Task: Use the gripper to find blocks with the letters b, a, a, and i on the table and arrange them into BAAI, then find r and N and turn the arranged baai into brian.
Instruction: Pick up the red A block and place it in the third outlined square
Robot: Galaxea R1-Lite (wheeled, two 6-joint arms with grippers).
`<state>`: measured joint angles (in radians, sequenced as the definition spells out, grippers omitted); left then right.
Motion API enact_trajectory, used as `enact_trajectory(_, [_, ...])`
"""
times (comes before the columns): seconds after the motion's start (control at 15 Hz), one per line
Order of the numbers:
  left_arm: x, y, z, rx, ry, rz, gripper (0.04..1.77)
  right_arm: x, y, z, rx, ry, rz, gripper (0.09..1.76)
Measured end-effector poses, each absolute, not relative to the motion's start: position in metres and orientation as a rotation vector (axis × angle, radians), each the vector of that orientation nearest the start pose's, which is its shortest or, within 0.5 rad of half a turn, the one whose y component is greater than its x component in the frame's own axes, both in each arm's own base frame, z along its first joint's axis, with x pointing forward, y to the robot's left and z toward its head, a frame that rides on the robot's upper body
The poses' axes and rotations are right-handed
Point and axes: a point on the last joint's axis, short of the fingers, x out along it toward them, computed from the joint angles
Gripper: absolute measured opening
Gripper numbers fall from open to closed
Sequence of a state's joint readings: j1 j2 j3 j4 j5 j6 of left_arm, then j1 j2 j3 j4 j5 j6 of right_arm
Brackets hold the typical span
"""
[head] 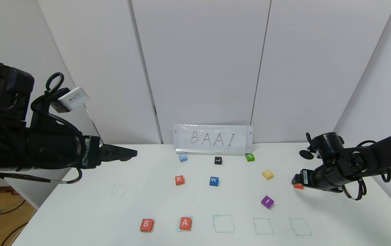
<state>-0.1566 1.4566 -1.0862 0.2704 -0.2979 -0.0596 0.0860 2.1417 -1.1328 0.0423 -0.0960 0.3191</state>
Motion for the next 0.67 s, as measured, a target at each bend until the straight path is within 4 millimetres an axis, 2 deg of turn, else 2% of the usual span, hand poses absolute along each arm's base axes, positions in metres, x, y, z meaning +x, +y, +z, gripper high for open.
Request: enact_trajectory(0.67, [0.233, -0.044, 0.244, -0.099, 0.660, -0.420, 1.71, 0.391, 0.043, 0.048, 0.152, 1.039, -0.146, 1.71])
